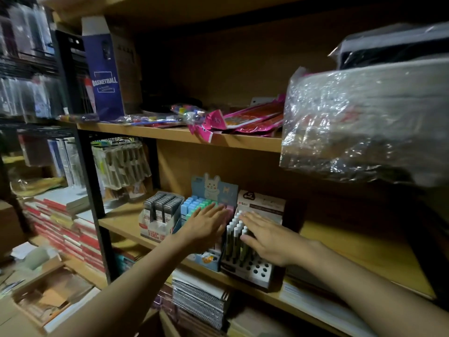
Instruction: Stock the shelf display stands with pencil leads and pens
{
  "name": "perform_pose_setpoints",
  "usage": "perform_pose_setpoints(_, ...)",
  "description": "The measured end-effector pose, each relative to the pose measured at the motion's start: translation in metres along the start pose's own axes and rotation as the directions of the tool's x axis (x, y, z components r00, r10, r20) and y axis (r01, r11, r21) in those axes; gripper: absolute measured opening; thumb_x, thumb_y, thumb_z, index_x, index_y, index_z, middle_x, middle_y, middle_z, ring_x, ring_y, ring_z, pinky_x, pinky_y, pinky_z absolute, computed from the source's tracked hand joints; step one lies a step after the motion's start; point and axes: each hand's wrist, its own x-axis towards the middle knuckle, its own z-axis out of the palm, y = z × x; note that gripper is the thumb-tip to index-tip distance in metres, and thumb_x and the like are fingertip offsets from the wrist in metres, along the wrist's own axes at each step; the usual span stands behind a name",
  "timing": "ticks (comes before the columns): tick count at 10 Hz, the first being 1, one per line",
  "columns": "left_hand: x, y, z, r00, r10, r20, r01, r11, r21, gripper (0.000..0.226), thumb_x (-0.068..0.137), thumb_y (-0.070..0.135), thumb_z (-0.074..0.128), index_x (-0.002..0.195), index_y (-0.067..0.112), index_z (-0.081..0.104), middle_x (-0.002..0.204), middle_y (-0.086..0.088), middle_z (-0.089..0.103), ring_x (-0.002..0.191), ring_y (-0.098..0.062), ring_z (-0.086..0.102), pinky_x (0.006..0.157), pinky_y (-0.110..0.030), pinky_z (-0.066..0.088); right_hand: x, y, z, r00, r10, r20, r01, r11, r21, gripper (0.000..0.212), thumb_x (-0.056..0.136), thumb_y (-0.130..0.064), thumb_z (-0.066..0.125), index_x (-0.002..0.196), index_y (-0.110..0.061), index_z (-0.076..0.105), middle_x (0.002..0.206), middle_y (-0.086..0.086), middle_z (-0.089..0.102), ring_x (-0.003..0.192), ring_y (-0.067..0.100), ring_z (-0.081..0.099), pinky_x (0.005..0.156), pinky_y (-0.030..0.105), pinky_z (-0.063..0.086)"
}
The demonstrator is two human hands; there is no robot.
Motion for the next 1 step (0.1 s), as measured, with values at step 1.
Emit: perform_pose_setpoints(1, -0.0176, 0.0021, -0.0113, 0.984, 0.025, -0.177, -0.015, 0.998, 0.058, 0.051, 0.102, 0.038, 0.037, 0.150, 0.027, 0.028, 0.159, 0.001, 0.023, 0.147, -0.020, 0.016, 0.120, -0.041, 0.014, 0.0008, -0.0057, -0.0100, 0.995, 0.025, -0.093, -0.021, 0.999, 0.041, 0.059, 0.104, -0.043, 0.034, 0.155, -0.019, 0.018, 0.162, 0.002, 0.016, 0.149, 0.018, 0.013, 0.119, 0.033, 0.014)
